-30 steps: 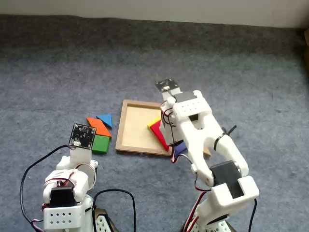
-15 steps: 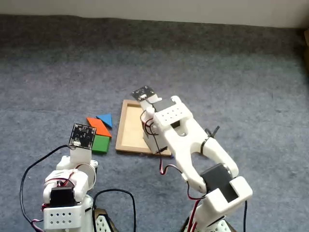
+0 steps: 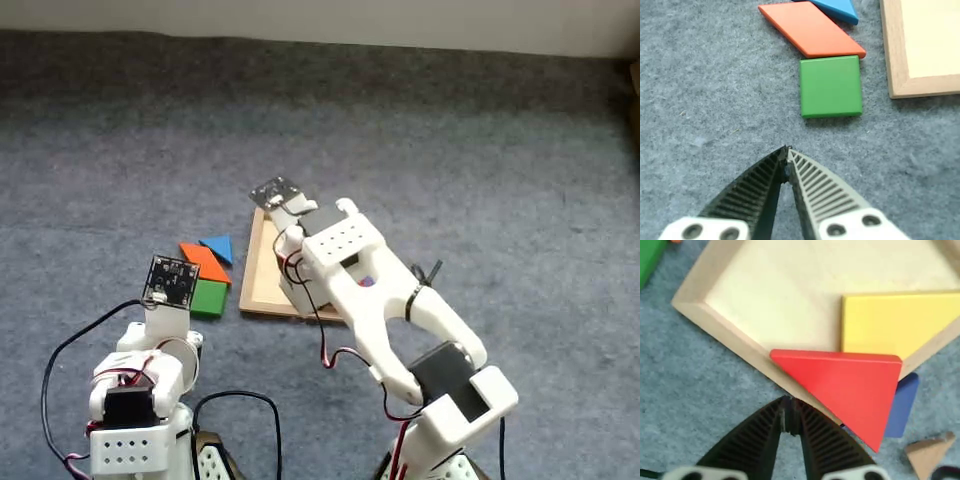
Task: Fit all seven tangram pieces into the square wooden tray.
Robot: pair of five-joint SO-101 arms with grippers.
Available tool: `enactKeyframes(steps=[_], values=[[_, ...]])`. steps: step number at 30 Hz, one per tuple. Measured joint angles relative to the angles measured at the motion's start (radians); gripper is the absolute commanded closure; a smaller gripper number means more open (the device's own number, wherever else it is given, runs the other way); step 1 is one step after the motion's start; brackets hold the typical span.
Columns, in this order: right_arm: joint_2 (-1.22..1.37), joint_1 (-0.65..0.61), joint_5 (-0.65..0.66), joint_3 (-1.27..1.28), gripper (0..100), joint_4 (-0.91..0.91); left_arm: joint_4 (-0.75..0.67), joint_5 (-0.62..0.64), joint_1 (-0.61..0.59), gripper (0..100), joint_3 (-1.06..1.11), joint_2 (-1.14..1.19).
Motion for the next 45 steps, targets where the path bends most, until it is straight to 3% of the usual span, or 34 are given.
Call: enactKeyframes(steps=[8, 14, 20, 37, 45], values=[[0.000, 0.117, 0.000, -0.074, 99.4, 0.066, 0.000, 0.000, 0.000, 99, 0.000, 0.000], [0.000, 0.209, 0.000, -0.054, 99.4, -0.015, 0.000, 0.000, 0.000, 99, 0.000, 0.000], [0.000, 0.173, 0.000, 0.058, 99.4, -0.110, 0.000, 0.000, 0.000, 99, 0.000, 0.000], [0.098, -0.015, 0.000, 0.025, 99.4, -0.180, 0.000, 0.000, 0.000, 99, 0.000, 0.000], [0.183, -0.043, 0.002, -0.124, 99.4, -0.083, 0.000, 0.000, 0.000, 99, 0.000, 0.000]])
